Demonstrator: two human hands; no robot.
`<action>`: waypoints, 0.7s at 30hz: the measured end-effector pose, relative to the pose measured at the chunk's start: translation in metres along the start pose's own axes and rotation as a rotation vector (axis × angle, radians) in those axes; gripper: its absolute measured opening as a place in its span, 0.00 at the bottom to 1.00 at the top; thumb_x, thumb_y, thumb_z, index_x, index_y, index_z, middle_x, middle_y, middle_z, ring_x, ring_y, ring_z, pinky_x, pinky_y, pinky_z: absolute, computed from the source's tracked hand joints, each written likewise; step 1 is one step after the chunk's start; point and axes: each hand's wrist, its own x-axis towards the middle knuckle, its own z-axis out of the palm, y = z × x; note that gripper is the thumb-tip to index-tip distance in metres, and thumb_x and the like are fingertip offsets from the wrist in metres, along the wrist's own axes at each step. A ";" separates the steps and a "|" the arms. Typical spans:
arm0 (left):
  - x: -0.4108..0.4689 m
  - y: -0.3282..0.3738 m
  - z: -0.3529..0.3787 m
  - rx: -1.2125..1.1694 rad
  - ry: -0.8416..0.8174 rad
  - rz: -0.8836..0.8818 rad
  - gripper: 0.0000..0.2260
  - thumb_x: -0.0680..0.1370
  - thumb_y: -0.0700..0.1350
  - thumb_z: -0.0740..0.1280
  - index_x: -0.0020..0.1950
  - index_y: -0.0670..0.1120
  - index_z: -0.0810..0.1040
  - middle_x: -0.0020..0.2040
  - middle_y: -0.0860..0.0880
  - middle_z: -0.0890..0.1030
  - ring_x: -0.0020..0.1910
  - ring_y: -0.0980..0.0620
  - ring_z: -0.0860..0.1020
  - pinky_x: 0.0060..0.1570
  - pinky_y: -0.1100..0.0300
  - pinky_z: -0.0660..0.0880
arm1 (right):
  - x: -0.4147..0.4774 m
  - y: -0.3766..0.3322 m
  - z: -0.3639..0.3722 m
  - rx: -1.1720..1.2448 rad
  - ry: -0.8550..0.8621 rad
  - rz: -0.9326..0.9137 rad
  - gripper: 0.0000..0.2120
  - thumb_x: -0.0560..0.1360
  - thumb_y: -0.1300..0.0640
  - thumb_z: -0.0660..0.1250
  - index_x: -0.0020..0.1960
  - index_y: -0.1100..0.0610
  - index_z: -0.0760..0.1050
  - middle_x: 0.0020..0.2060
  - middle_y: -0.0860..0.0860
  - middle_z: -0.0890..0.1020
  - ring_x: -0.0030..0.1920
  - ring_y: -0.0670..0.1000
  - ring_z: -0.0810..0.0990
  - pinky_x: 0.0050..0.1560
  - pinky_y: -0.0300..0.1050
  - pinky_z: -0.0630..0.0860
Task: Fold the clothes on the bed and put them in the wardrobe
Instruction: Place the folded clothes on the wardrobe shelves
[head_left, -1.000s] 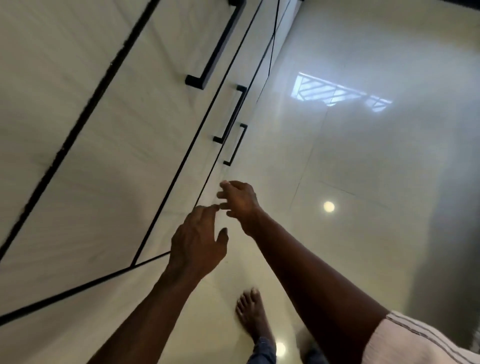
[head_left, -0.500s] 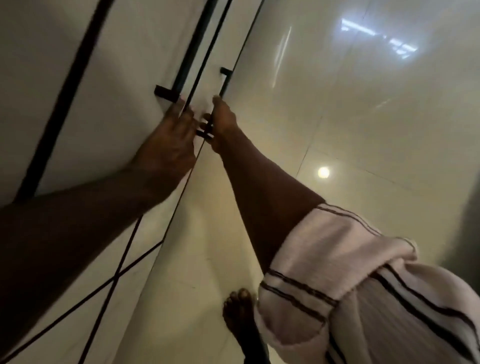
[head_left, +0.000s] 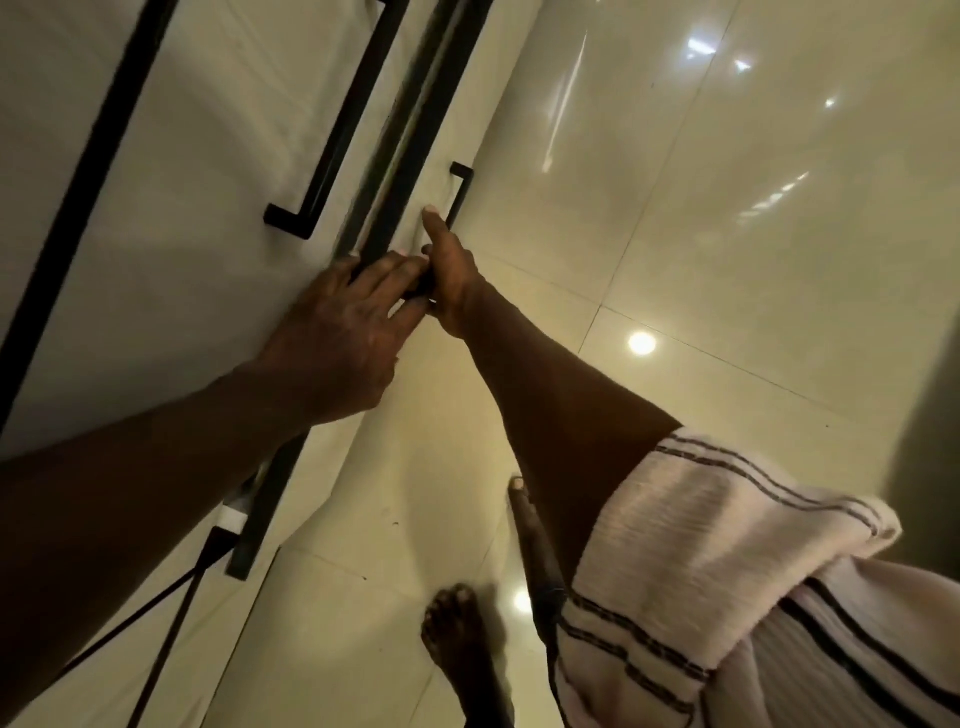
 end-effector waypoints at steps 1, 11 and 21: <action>-0.002 0.003 0.002 -0.024 0.030 0.039 0.33 0.75 0.43 0.72 0.79 0.40 0.67 0.81 0.34 0.61 0.80 0.34 0.61 0.75 0.36 0.63 | -0.003 0.002 -0.007 0.010 0.018 -0.002 0.37 0.80 0.33 0.61 0.78 0.59 0.65 0.62 0.56 0.78 0.56 0.58 0.80 0.45 0.49 0.79; 0.004 0.110 -0.018 -0.847 -0.245 -0.644 0.44 0.72 0.64 0.75 0.81 0.53 0.59 0.72 0.47 0.75 0.67 0.45 0.76 0.63 0.48 0.76 | -0.136 0.035 -0.117 -0.724 0.665 -0.330 0.27 0.79 0.28 0.55 0.56 0.51 0.74 0.52 0.50 0.82 0.52 0.52 0.81 0.54 0.52 0.78; -0.014 0.243 -0.018 -1.047 -0.226 -0.608 0.29 0.80 0.42 0.71 0.80 0.51 0.67 0.68 0.44 0.80 0.66 0.41 0.79 0.64 0.51 0.77 | -0.232 0.118 -0.152 -1.279 0.565 -0.016 0.35 0.79 0.26 0.48 0.56 0.53 0.80 0.47 0.52 0.83 0.47 0.56 0.83 0.48 0.49 0.78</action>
